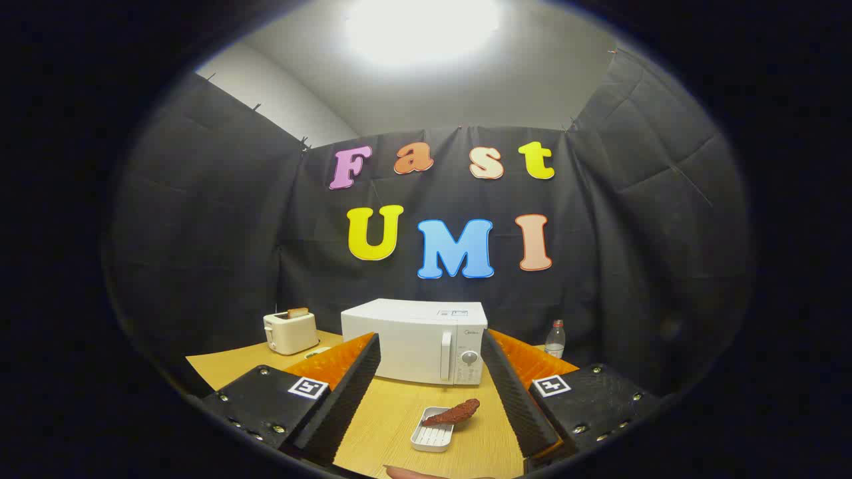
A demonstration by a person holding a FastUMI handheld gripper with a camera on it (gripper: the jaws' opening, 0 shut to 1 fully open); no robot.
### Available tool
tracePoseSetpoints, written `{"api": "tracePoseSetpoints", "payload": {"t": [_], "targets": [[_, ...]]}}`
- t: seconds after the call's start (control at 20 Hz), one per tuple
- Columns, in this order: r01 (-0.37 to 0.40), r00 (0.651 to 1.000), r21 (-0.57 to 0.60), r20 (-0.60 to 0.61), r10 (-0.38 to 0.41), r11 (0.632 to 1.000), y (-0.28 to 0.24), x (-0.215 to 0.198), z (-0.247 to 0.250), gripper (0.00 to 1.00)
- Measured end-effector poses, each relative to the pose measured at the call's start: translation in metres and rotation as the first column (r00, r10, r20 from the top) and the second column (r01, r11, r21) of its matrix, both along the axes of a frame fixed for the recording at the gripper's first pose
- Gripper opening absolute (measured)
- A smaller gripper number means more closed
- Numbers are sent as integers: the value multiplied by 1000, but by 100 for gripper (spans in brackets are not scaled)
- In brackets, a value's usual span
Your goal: Open the microwave, put the food inside, and close the microwave door.
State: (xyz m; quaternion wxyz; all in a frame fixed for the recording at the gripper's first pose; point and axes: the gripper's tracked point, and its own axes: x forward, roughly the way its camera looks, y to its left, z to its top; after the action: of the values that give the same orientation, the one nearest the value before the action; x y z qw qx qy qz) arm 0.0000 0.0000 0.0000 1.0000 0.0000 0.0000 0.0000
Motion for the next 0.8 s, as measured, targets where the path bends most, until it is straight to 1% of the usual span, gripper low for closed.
{"api": "tracePoseSetpoints", "payload": {"t": [0.8], "targets": [[-6,1000,9,5,6,1000,1,-3,3,96]]}}
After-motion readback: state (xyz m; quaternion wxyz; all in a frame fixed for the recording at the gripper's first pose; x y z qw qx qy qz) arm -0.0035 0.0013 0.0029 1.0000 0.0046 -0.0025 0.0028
